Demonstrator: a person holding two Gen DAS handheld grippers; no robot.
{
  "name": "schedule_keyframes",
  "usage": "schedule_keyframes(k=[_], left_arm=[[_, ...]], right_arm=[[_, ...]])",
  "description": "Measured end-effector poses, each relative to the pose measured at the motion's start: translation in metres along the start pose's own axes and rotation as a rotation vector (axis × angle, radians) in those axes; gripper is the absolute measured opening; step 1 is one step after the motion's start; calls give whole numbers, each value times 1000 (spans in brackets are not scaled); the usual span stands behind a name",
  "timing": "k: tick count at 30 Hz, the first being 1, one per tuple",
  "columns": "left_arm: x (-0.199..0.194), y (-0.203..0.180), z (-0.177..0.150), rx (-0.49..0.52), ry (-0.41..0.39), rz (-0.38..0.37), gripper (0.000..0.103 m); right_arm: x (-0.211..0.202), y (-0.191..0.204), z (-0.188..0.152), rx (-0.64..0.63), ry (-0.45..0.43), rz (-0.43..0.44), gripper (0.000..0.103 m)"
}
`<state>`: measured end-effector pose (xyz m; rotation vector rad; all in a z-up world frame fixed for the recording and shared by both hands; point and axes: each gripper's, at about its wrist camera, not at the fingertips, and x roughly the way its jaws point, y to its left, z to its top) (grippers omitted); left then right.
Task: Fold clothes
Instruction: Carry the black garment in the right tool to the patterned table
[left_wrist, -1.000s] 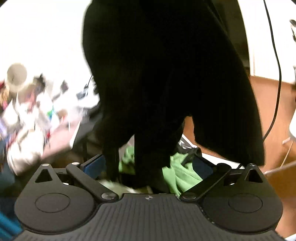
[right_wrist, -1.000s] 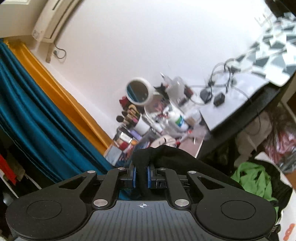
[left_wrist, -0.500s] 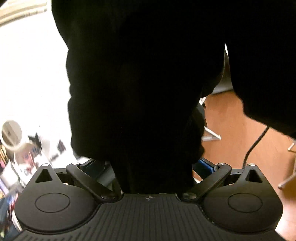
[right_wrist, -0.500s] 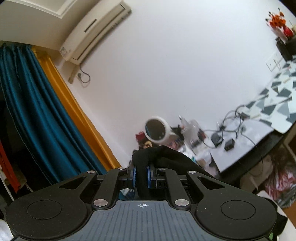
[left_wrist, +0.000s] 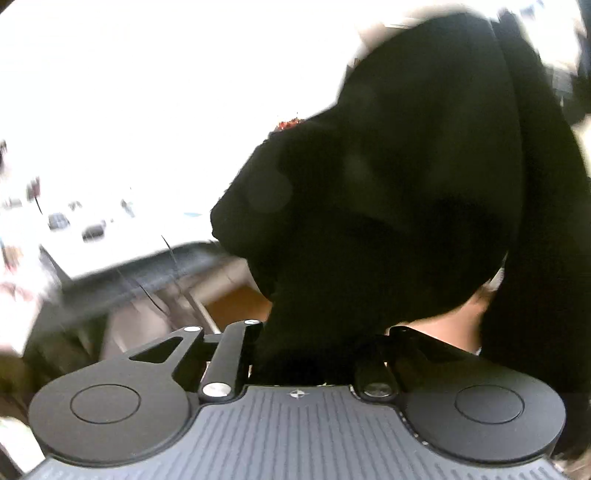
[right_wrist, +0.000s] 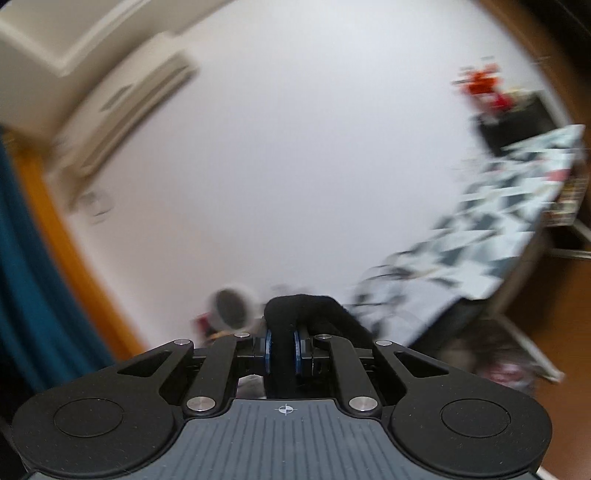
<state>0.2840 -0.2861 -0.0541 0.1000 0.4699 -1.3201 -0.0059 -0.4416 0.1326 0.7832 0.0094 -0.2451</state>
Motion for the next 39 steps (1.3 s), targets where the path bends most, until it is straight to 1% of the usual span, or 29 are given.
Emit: schedule_keyframes(k=[2, 3, 6, 8, 10, 12, 14, 15, 17, 22, 23, 24, 25, 27, 31, 34, 37, 39], left_arm=[[3, 2, 17, -39, -12, -34, 14], [5, 3, 28, -43, -32, -43, 14], [23, -12, 60, -50, -109, -69, 14], [40, -26, 80, -62, -162, -88, 14], [67, -48, 97, -58, -200, -94, 14], [100, -72, 110, -51, -216, -75, 14], [133, -95, 121, -57, -213, -42, 14], [151, -100, 128, -53, -214, -27, 14], [177, -110, 136, -52, -224, -9, 14], [217, -118, 150, -91, -243, -9, 14], [226, -118, 150, -89, -247, -10, 14], [240, -126, 151, -80, -254, -14, 14], [243, -145, 157, -69, -262, -18, 14], [252, -157, 160, -54, -269, -35, 14], [280, -170, 171, -45, -261, -59, 14], [305, -179, 182, -42, -249, -84, 14], [335, -182, 196, -17, -243, -118, 14], [359, -182, 207, 3, -241, -143, 14]], right_arm=[[-5, -27, 7, -1, -12, -102, 10], [-8, -45, 11, 18, -15, -140, 10], [-14, -103, 20, 101, -15, -207, 10], [-13, -140, 27, 120, 10, -225, 10], [-7, -179, 39, 117, 52, -222, 10], [1, -215, 59, 103, 102, -205, 10], [14, -248, 82, 82, 166, -205, 10], [22, -261, 94, 63, 196, -203, 10], [35, -277, 117, 16, 242, -194, 10], [57, -306, 167, -51, 285, -183, 11], [61, -311, 177, -64, 293, -181, 11], [60, -317, 185, -70, 292, -179, 11], [56, -323, 191, -66, 279, -178, 11], [48, -337, 202, -48, 251, -177, 11], [38, -368, 220, 4, 228, -188, 11], [39, -390, 236, 13, 207, -205, 11], [45, -413, 253, 30, 166, -214, 11], [58, -429, 264, 38, 146, -220, 11]])
